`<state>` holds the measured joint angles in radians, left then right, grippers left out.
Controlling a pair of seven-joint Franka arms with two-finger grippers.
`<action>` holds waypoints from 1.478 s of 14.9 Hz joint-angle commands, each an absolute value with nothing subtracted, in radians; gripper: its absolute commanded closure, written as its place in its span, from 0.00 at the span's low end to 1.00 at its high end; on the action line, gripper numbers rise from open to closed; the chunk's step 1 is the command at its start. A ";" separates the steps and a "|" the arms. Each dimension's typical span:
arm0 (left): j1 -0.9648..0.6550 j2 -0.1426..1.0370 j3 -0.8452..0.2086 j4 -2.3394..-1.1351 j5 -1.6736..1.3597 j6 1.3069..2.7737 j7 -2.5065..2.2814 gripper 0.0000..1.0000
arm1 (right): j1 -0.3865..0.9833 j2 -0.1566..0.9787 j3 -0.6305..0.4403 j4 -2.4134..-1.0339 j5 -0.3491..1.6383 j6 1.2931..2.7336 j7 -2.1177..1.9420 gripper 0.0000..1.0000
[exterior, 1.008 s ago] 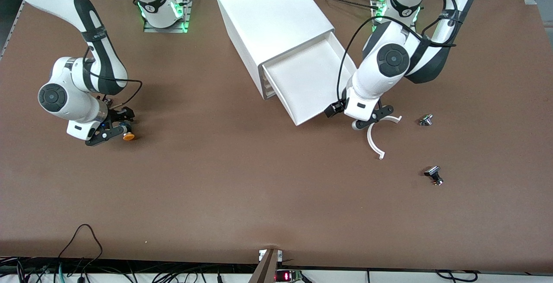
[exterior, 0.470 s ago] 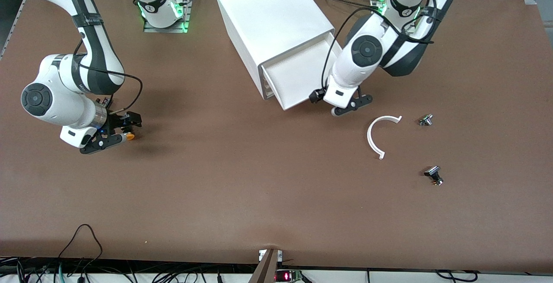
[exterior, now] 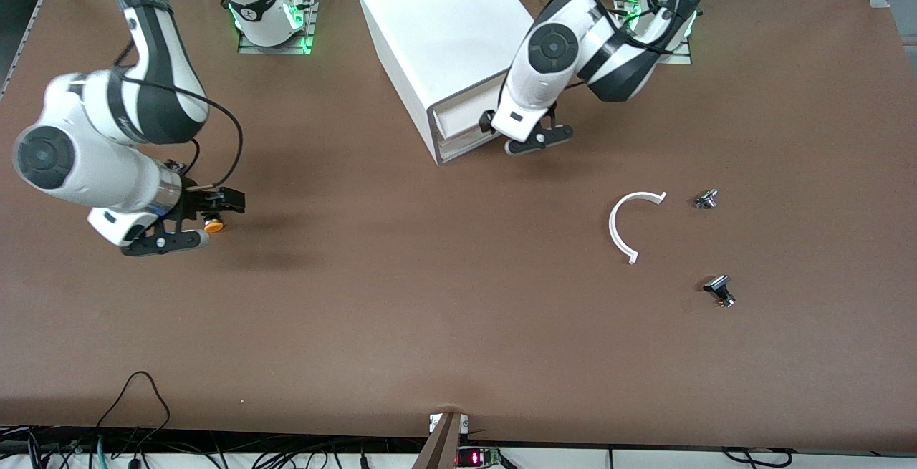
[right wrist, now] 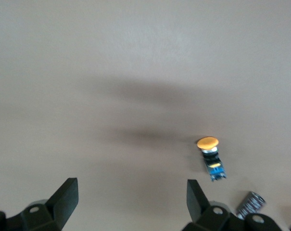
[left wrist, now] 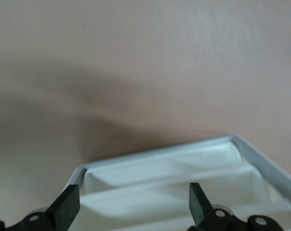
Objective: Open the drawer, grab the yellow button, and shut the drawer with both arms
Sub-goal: 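Push the drawer shut with the left gripper while the right gripper sets the button down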
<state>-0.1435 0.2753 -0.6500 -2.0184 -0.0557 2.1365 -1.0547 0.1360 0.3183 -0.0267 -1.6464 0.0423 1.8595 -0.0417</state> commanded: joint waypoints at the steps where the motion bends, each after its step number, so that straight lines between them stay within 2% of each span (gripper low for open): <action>1: -0.140 0.244 -0.696 -2.072 -0.068 2.125 -1.054 0.00 | 0.124 0.296 -0.035 -1.502 0.046 1.729 -0.032 0.00; 3: -0.140 0.244 -0.706 -2.079 -0.067 2.125 -1.043 0.00 | 0.097 0.295 -0.038 -1.442 0.041 1.674 -0.035 0.00; 6: -0.140 0.244 -0.715 -2.077 -0.067 2.126 -1.042 0.00 | 0.045 0.240 -0.054 -1.443 0.026 1.646 -0.041 0.00; 10: -0.129 0.244 -0.719 -2.066 -0.063 2.144 -1.040 0.00 | 0.044 0.196 -0.071 -1.436 0.025 1.520 -0.029 0.00; 19: -0.127 0.225 -0.742 -2.063 -0.066 2.100 -1.040 0.00 | 0.044 0.150 -0.089 -1.456 -0.008 1.491 -0.021 0.00; 22: -0.115 0.218 -0.733 -2.050 -0.067 2.102 -1.042 0.00 | 0.044 0.094 -0.089 -1.547 -0.008 1.534 -0.020 0.00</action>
<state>-0.1330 0.2527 -0.7125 -2.0439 -0.0553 2.1291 -1.0536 0.0429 0.1656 -0.0901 -1.4557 0.0033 1.5052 -0.0371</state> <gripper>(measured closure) 0.000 0.000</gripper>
